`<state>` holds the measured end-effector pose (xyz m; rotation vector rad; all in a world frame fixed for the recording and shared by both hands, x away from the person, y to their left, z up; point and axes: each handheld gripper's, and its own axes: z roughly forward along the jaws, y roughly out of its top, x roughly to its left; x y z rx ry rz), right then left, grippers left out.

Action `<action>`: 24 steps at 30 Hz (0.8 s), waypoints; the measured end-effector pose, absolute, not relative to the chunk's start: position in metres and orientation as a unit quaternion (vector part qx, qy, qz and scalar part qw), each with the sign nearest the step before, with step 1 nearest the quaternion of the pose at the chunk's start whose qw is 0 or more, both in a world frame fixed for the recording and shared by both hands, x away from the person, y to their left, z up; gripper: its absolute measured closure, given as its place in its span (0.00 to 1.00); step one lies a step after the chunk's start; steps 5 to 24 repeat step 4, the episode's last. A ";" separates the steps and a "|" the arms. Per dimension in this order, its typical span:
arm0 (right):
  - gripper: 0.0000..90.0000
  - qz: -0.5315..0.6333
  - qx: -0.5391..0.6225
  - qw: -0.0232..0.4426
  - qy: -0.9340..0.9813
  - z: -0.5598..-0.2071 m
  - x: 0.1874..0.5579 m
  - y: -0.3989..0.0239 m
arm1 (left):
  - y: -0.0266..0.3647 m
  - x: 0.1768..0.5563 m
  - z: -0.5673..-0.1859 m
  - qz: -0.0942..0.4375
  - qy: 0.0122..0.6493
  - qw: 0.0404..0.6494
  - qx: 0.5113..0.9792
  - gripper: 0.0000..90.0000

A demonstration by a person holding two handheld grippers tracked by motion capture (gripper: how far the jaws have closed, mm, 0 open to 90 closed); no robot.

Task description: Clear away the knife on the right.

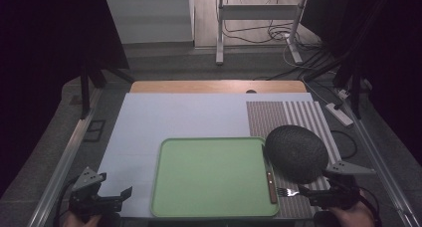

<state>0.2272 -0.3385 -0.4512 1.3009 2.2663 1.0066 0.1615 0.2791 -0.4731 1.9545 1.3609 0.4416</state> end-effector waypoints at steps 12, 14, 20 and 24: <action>0.00 0.351 0.461 0.167 0.798 -0.452 0.228 -0.340 | 0.278 0.162 -0.473 0.170 0.525 0.352 0.756 0.01; 0.00 0.351 0.461 0.167 0.798 -0.452 0.228 -0.340 | 0.278 0.162 -0.473 0.170 0.525 0.352 0.756 0.01; 0.00 0.351 0.461 0.167 0.798 -0.452 0.228 -0.340 | 0.278 0.162 -0.473 0.170 0.525 0.352 0.756 0.01; 0.00 0.351 0.461 0.167 0.798 -0.452 0.228 -0.340 | 0.278 0.162 -0.473 0.170 0.525 0.352 0.756 0.01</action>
